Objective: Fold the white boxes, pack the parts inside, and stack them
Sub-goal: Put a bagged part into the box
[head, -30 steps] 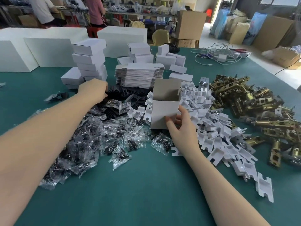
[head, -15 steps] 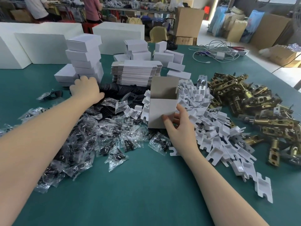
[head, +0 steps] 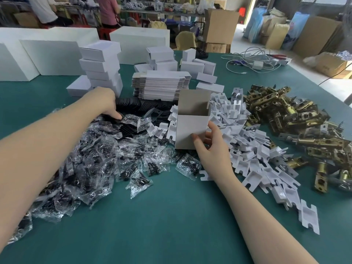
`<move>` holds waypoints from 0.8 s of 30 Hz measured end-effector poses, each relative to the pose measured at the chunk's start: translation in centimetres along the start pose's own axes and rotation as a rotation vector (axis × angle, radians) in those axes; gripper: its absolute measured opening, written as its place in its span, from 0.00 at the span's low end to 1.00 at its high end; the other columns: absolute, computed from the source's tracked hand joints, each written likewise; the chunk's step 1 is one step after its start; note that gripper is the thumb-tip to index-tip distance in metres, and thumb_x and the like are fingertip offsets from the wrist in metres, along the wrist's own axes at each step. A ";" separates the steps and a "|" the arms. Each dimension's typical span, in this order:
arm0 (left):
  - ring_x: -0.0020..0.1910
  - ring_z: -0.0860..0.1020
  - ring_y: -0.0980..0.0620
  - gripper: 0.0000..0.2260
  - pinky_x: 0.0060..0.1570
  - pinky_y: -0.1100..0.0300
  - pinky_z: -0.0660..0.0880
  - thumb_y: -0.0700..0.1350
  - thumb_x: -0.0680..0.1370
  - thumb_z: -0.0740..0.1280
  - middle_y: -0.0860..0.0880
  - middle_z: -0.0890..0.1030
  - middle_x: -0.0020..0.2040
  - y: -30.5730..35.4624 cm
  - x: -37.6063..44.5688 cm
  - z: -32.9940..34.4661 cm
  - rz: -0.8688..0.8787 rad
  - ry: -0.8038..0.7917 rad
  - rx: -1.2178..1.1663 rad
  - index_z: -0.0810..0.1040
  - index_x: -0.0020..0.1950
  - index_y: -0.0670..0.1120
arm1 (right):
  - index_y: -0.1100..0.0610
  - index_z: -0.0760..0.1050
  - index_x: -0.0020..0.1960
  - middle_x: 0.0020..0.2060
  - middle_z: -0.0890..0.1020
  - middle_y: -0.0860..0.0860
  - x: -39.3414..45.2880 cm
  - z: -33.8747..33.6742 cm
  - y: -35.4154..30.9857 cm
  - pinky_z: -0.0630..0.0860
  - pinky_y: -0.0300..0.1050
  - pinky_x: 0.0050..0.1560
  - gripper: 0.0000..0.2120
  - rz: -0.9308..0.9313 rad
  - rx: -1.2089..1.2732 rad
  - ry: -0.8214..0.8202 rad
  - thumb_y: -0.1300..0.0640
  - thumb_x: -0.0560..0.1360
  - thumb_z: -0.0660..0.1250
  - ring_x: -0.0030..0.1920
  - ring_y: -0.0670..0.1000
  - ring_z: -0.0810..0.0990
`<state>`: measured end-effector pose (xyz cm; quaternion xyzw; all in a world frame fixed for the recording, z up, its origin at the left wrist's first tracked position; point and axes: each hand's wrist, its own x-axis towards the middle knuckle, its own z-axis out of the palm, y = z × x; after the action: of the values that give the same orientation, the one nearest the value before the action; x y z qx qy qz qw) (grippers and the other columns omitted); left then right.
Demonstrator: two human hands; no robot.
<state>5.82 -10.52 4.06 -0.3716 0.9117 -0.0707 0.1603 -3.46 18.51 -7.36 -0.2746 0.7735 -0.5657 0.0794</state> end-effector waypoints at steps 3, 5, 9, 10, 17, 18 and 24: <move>0.60 0.78 0.42 0.28 0.61 0.51 0.74 0.60 0.77 0.68 0.42 0.80 0.62 -1.0 0.5 0.8 0.006 0.026 -0.131 0.78 0.66 0.40 | 0.45 0.63 0.73 0.54 0.77 0.39 0.0 0.1 0.0 0.74 0.33 0.44 0.25 0.001 0.003 -0.001 0.48 0.79 0.66 0.49 0.34 0.77; 0.60 0.77 0.41 0.25 0.59 0.52 0.75 0.56 0.76 0.70 0.42 0.80 0.62 -1.5 0.6 1.3 0.013 0.061 -0.226 0.78 0.66 0.40 | 0.45 0.63 0.73 0.55 0.77 0.40 0.0 0.0 0.0 0.74 0.34 0.45 0.25 0.003 0.001 0.000 0.48 0.79 0.66 0.50 0.36 0.78; 0.52 0.79 0.41 0.22 0.50 0.53 0.74 0.52 0.72 0.76 0.42 0.83 0.54 -2.2 0.5 1.5 0.016 0.157 -0.356 0.81 0.60 0.41 | 0.46 0.64 0.73 0.55 0.78 0.42 0.0 0.1 0.0 0.76 0.37 0.47 0.25 -0.004 0.001 0.001 0.49 0.79 0.66 0.51 0.39 0.78; 0.47 0.78 0.42 0.19 0.46 0.55 0.73 0.51 0.72 0.77 0.42 0.83 0.49 -2.2 0.4 1.4 0.022 0.183 -0.385 0.82 0.56 0.41 | 0.46 0.64 0.73 0.56 0.78 0.42 0.0 0.1 0.0 0.76 0.37 0.47 0.25 -0.003 0.001 0.001 0.48 0.79 0.66 0.51 0.39 0.78; 0.40 0.82 0.52 0.05 0.42 0.57 0.81 0.42 0.76 0.72 0.48 0.83 0.44 -1.8 0.1 -0.4 0.096 0.196 -0.976 0.77 0.49 0.47 | 0.46 0.64 0.73 0.55 0.78 0.42 0.0 0.0 -0.1 0.75 0.35 0.46 0.24 -0.001 0.007 0.000 0.49 0.79 0.66 0.50 0.38 0.78; 0.39 0.81 0.54 0.06 0.39 0.59 0.80 0.40 0.77 0.71 0.50 0.82 0.44 -1.4 -0.2 -0.6 0.101 0.146 -1.107 0.77 0.51 0.49 | 0.47 0.64 0.73 0.55 0.78 0.43 0.0 0.0 -0.2 0.76 0.35 0.47 0.24 -0.001 0.011 0.000 0.49 0.79 0.66 0.51 0.39 0.78; 0.27 0.73 0.57 0.07 0.27 0.69 0.75 0.35 0.79 0.63 0.49 0.73 0.34 1.6 -2.0 -1.4 0.059 -0.093 -1.672 0.78 0.53 0.44 | 0.48 0.64 0.73 0.51 0.76 0.37 -0.1 -0.1 -0.3 0.72 0.31 0.43 0.25 0.001 -0.010 0.009 0.48 0.79 0.67 0.48 0.34 0.77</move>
<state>5.67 -7.95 5.52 -0.3466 0.6656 0.6482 -0.1290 -3.29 18.54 -7.10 -0.2721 0.7769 -0.5628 0.0749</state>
